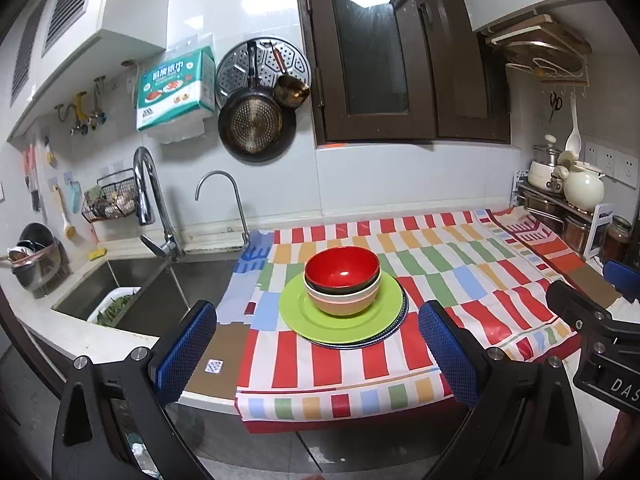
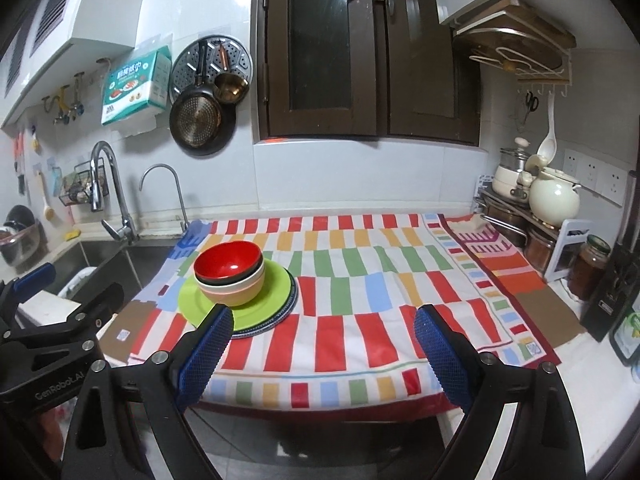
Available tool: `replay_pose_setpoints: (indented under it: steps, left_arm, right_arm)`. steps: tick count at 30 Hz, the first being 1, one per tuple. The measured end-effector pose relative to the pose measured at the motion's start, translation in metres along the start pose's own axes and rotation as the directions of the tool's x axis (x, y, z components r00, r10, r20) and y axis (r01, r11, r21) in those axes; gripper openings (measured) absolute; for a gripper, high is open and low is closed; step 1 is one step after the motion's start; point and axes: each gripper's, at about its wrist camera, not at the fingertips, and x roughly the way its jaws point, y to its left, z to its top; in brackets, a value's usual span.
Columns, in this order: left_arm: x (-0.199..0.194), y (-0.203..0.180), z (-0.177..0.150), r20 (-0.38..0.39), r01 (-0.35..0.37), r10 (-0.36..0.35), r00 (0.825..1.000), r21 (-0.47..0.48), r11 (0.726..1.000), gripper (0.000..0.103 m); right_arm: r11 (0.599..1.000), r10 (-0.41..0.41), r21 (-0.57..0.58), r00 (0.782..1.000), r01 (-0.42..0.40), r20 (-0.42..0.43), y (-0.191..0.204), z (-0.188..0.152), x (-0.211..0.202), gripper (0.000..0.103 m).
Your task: Organize plates and bowls
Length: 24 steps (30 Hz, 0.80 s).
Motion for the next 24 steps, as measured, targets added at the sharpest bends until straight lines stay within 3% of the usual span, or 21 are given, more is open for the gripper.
replay_pose_setpoints:
  steps: [24]
  left_arm:
    - [-0.024,0.002,0.0,0.043,0.007,-0.007,0.999,0.006,1.0,0.103]
  right_arm:
    - [1.0,-0.011,0.012,1.0,0.011,0.025,-0.002,-0.006,-0.031,0.093]
